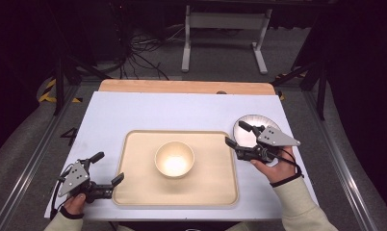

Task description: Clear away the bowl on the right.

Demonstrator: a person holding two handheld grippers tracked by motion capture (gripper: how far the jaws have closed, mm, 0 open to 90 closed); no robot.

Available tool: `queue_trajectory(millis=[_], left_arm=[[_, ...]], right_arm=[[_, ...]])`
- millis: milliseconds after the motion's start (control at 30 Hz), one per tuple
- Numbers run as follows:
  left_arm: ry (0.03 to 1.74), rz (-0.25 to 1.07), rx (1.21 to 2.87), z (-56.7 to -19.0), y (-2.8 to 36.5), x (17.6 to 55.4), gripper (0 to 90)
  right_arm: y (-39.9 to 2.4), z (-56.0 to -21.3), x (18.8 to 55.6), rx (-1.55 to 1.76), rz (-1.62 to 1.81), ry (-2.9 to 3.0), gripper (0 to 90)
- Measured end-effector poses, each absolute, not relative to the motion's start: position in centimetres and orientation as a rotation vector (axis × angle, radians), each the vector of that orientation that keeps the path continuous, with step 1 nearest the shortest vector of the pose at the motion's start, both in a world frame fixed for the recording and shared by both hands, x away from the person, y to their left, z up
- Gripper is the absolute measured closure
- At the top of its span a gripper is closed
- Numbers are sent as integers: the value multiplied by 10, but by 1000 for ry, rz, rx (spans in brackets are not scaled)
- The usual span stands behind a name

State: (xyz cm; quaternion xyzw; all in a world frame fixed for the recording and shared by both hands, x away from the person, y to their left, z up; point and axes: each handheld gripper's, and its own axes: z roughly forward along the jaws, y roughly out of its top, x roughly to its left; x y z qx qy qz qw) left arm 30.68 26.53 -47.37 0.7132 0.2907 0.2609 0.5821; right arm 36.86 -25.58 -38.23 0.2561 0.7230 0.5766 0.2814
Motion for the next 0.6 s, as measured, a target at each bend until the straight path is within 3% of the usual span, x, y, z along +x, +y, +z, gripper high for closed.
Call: queue_trajectory(millis=[600], left_arm=[[674,609,1673,-473,266,307,2]], right_arm=[[-273,-411,367,791,1573,1889,263]])
